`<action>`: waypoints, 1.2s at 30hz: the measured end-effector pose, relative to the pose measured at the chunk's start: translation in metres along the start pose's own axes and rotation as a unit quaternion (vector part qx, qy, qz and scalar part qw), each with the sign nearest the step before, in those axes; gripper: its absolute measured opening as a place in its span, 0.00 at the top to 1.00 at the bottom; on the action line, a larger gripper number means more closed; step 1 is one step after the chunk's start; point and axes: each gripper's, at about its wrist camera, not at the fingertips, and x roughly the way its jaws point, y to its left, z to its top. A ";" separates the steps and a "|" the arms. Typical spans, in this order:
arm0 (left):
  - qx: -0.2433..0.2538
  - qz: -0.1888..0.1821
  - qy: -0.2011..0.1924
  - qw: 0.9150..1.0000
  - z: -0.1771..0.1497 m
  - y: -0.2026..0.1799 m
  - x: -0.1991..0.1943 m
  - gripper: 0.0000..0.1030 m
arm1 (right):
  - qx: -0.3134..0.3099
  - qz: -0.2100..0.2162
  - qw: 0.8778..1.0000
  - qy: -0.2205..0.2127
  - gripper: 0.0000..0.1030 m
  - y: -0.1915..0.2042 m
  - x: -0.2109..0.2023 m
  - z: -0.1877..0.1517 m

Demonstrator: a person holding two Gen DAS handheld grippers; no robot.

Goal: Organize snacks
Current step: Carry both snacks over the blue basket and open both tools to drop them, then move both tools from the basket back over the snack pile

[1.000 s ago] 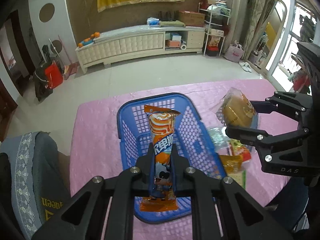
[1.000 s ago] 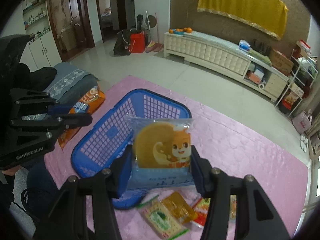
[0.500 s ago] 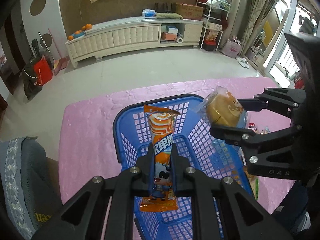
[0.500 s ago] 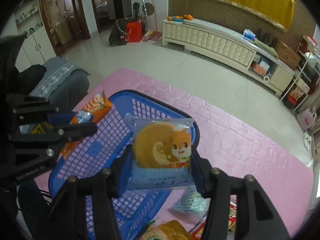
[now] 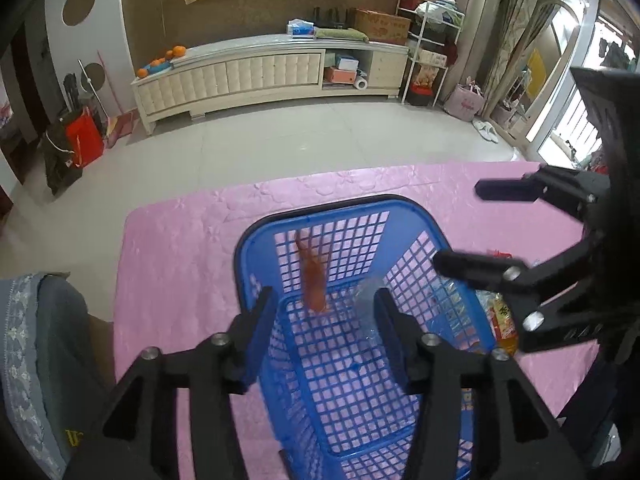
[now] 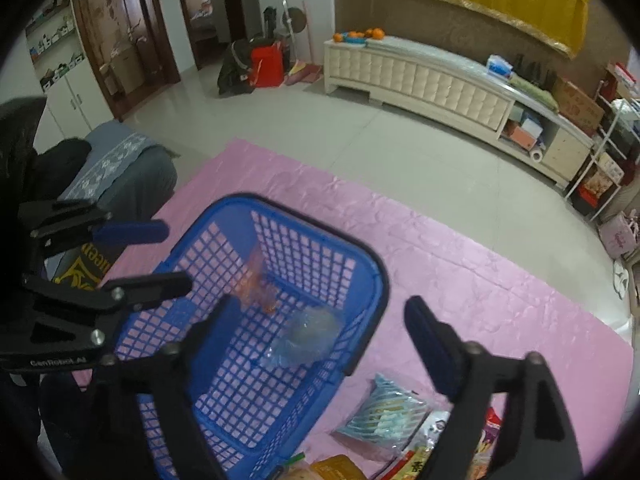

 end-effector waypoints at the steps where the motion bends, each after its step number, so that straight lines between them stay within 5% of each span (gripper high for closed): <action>1: 0.000 0.002 -0.003 1.000 -0.001 -0.001 -0.003 0.48 | 0.001 0.002 1.000 -0.004 0.13 -0.001 -0.002 0.000; 11: 0.019 0.008 -0.027 0.999 -0.014 -0.031 -0.046 0.40 | 0.004 -0.031 0.999 -0.028 0.13 -0.007 -0.054 -0.031; 25: 0.096 0.007 -0.067 0.993 -0.035 -0.132 -0.090 0.23 | 0.047 -0.059 0.993 -0.088 0.13 -0.038 -0.145 -0.101; 36: 0.094 -0.008 -0.035 0.995 -0.038 -0.186 -0.055 0.22 | 0.069 -0.107 0.992 -0.026 0.13 -0.071 -0.144 -0.161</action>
